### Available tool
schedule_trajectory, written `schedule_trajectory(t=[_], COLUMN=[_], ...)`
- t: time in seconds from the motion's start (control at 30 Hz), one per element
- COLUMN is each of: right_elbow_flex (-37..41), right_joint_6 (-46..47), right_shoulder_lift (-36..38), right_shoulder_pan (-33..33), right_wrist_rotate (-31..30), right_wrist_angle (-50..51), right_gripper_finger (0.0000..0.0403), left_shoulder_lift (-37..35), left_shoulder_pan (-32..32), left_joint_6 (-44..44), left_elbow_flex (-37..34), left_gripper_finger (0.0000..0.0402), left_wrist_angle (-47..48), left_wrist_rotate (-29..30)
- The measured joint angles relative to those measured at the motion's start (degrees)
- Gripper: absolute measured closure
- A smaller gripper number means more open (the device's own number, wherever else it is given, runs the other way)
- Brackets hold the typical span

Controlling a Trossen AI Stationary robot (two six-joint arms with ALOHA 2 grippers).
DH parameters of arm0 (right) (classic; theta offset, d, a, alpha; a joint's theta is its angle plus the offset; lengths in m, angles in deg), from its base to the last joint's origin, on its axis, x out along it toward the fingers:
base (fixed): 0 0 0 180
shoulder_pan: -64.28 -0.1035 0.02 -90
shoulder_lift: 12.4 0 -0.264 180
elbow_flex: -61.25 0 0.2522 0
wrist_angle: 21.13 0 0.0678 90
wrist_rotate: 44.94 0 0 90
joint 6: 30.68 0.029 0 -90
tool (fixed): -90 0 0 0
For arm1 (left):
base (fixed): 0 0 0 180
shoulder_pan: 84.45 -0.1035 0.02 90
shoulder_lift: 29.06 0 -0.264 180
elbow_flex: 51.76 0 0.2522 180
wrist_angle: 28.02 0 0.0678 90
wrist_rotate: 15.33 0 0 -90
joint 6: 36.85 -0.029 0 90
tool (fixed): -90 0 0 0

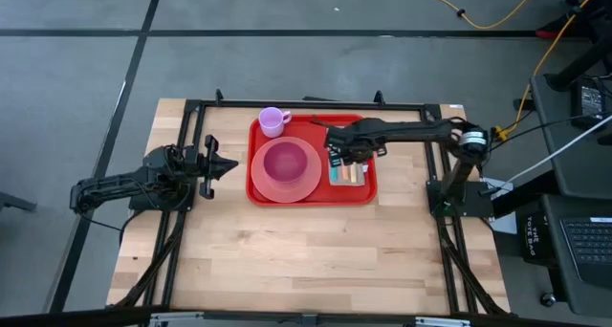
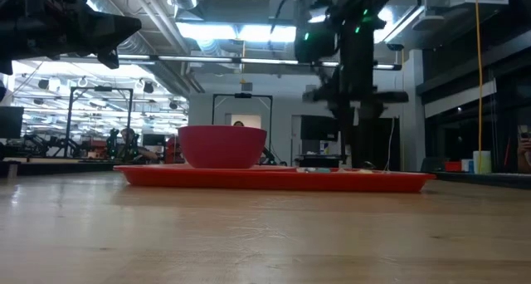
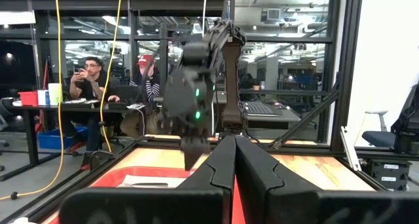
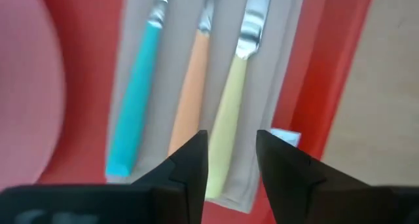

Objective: Set up tray
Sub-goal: Return to Home Position

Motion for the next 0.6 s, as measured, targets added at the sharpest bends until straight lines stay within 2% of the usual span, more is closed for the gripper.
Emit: schedule_trajectory(t=[0.13,0.23,0.33,0.47,0.6], right_elbow_flex=[0.0,0.0,0.1,3.1,10.1], right_joint_6=[-3.0,-5.4,-5.9,-7.6,-10.6], right_shoulder_lift=[5.3,9.4,12.6,16.4,19.6], right_shoulder_pan=[-1.5,-3.8,-6.9,-11.3,-14.7], right_wrist_rotate=[-3.5,-9.1,-15.8,-23.4,-26.4], right_wrist_angle=[0.8,2.9,5.1,3.9,-4.6], right_gripper_finger=[0.027,0.028,0.0317,0.0389,0.0392], left_shoulder_lift=[0.0,0.0,0.0,0.0,0.0], left_shoulder_pan=[0.0,0.0,0.0,0.0,0.0], left_joint_6=[0.0,0.0,0.4,3.5,6.6], left_elbow_flex=[0.0,0.0,0.0,0.0,0.0], left_gripper_finger=[0.0398,0.0398,0.0398,0.0398,0.0398], left_wrist_angle=[0.0,0.0,0.0,0.0,0.0], left_wrist_rotate=[0.0,0.0,0.0,0.0,-0.1])
